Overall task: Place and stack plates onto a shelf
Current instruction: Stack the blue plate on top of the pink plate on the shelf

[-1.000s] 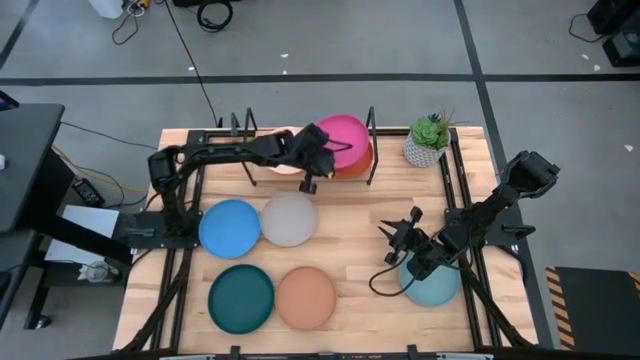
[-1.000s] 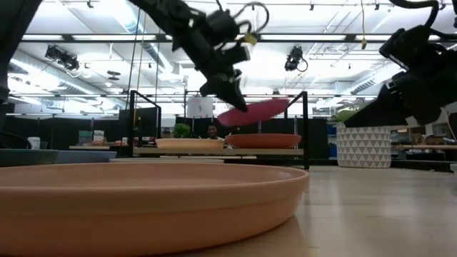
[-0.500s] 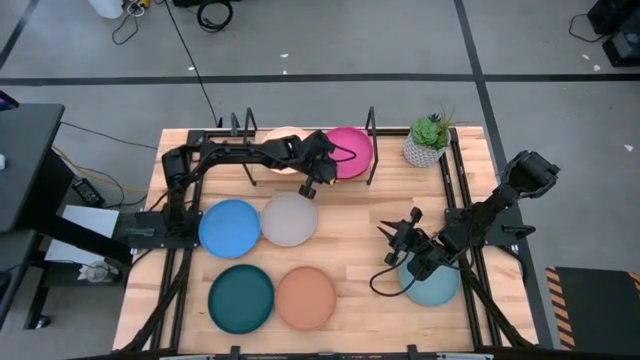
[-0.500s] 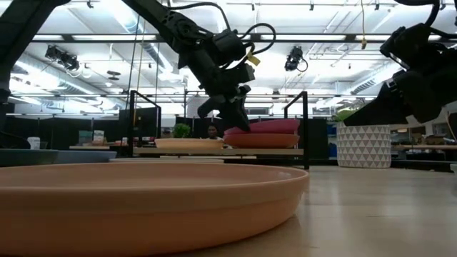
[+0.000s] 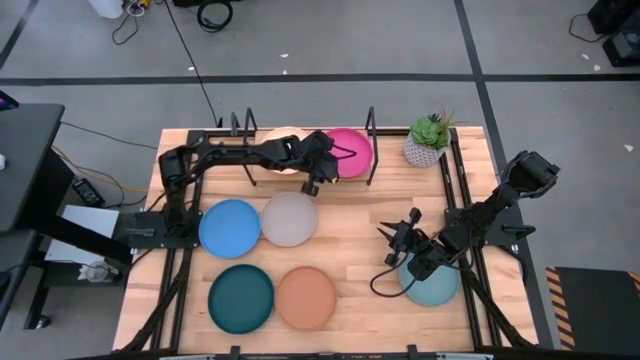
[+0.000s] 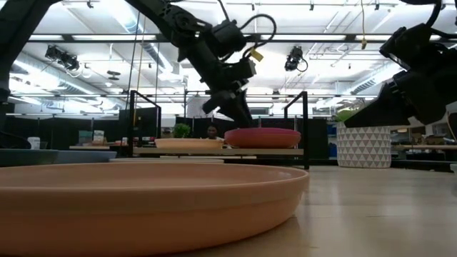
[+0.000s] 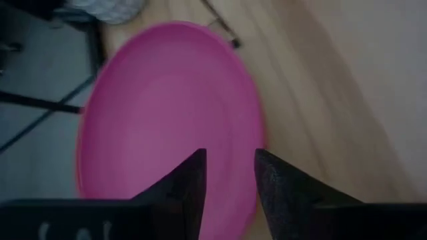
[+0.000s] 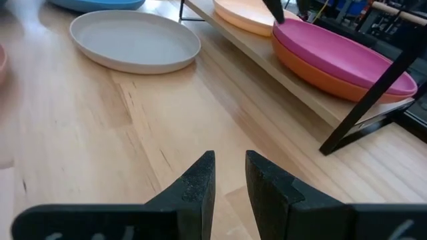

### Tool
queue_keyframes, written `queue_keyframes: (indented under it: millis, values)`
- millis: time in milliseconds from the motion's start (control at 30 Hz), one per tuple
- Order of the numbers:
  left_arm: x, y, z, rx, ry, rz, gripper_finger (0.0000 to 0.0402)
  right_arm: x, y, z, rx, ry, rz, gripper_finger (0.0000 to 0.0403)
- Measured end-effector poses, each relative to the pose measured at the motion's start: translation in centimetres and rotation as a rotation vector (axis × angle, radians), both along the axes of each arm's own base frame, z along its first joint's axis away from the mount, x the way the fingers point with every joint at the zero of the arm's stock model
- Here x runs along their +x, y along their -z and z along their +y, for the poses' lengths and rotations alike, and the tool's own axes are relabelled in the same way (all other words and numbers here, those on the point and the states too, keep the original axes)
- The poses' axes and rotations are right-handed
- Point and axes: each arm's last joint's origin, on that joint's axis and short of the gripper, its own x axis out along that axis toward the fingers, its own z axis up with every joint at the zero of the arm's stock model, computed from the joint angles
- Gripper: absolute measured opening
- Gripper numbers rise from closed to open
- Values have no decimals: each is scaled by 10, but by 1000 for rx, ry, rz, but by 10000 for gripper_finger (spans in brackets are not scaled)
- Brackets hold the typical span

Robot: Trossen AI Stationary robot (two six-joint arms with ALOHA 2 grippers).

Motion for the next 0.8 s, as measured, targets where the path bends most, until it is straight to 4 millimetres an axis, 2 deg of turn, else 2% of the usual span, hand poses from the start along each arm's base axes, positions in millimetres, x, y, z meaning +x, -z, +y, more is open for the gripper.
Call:
queue_keyframes:
  millis: [167, 333, 433, 567, 700, 800]
  values:
    - [-3, -9, -26, -30, -11, 38, 132, 0, 0, 0, -22, -10, 14, 90]
    - [-9, -11, -60, -225, -2, 97, 124, 0, 0, 0, -64, -29, 45, 90]
    - [-16, -6, -77, -394, -104, 183, 124, -1, 1, 0, -101, -44, 72, 90]
    - [-30, 1, -95, -530, -310, 330, 124, 4, -3, -1, -174, -55, 82, 90]
    - [-39, 3, -117, -589, -457, 428, 123, 14, -10, -2, -201, -106, 76, 90]
    - [-43, 5, -137, -569, -457, 471, 123, 20, -14, -3, -192, -167, 78, 90]
